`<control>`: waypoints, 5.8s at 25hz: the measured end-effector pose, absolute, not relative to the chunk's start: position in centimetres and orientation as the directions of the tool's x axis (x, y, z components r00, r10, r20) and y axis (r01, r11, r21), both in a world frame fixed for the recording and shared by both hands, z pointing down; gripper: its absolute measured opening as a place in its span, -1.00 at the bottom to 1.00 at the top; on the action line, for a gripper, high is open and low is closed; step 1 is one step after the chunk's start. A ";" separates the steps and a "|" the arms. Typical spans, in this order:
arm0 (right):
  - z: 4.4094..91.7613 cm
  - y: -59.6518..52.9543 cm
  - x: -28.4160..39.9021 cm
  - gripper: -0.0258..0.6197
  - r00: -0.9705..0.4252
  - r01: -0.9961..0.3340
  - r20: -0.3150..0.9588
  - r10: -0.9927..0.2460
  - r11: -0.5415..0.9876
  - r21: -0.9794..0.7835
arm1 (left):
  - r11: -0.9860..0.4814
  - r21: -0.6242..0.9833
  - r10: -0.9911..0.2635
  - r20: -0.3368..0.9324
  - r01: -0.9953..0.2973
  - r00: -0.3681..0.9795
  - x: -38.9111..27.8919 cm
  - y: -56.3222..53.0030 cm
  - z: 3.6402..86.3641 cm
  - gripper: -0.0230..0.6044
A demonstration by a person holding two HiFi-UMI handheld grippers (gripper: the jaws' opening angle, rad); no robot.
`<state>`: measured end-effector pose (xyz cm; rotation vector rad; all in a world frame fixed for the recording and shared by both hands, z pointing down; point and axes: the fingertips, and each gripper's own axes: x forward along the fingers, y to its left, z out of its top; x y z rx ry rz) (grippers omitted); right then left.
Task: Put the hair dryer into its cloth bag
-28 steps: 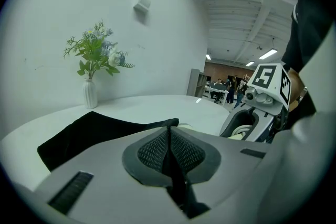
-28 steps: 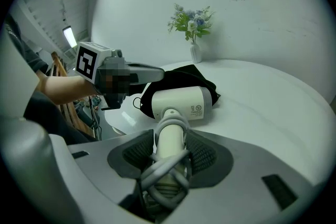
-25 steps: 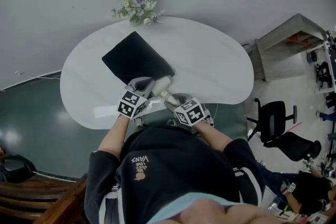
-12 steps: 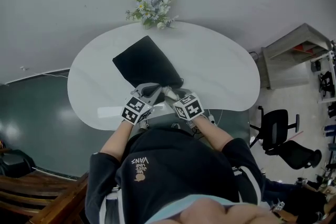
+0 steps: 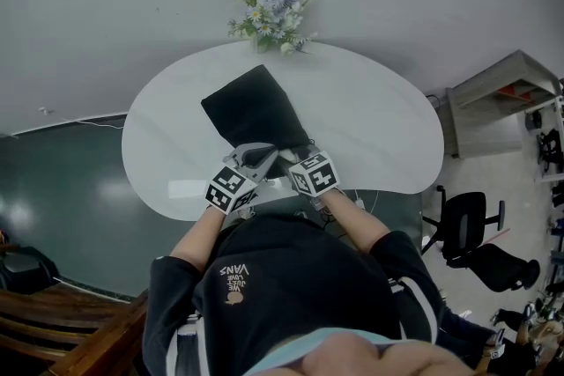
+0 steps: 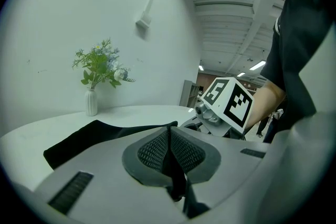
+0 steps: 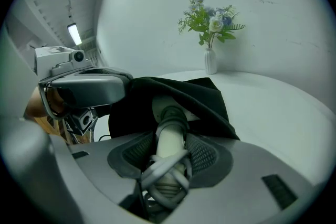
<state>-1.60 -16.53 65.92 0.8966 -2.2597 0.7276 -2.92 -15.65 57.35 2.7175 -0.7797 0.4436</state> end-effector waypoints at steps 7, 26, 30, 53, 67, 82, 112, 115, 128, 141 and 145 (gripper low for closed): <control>65.9 -18.6 -4.1 -0.26 -0.598 -0.741 0.676 -0.430 0.619 -0.261 | -0.819 0.222 -0.449 0.327 -0.529 0.832 -4.1 -15.7 55.9 -0.82; 66.6 -24.1 -9.4 -0.26 -0.636 -0.732 0.606 -0.477 0.621 -0.280 | -0.827 0.267 -0.395 0.349 -0.494 0.850 -7.6 -17.3 56.5 -0.82; 66.7 -25.1 -10.5 -0.26 -0.655 -0.714 0.592 -0.470 0.641 -0.281 | -0.829 0.271 -0.384 0.360 -0.489 0.850 -8.2 -18.0 56.6 -0.82; 65.2 -25.8 -6.8 -0.26 -0.621 -0.771 0.493 -0.610 0.590 -0.241 | -0.774 0.289 -0.437 0.399 -0.563 0.806 -7.8 -18.0 59.0 -0.82; 64.2 -24.5 0.7 -0.26 -0.482 -0.876 0.467 -0.741 0.419 -0.240 | -0.757 0.214 -0.471 0.475 -0.617 0.743 -5.2 -16.5 61.6 -0.68; 60.4 -20.9 6.0 -0.26 -0.500 -0.866 0.411 -0.762 0.441 -0.235 | -0.635 0.139 -0.659 0.418 -0.760 0.626 -5.3 -15.9 59.5 -0.56; 53.1 -7.3 10.8 -0.74 -0.643 -0.765 0.309 -0.700 0.602 -0.229 | -0.383 0.031 -0.893 0.245 -0.923 0.379 -4.9 -4.4 52.2 -0.84; 53.0 -5.8 10.0 -0.75 -0.629 -0.778 0.315 -0.711 0.581 -0.240 | -0.410 0.042 -0.875 0.262 -0.911 0.406 -5.2 -3.1 51.6 -0.85; 52.8 0.0 5.2 -0.78 -0.519 -0.854 0.323 -0.791 0.462 -0.239 | -0.524 0.033 -0.825 0.230 -0.851 0.516 -11.1 3.1 51.5 -0.86; 52.3 3.8 3.0 -0.78 -0.437 -0.896 0.315 -0.843 0.375 -0.239 | -0.585 0.032 -0.789 0.210 -0.810 0.578 -14.1 5.7 50.8 -0.86; 52.1 4.3 2.8 -0.79 -0.429 -0.900 0.313 -0.848 0.370 -0.232 | -0.587 0.033 -0.789 0.202 -0.809 0.581 -14.4 6.2 50.6 -0.86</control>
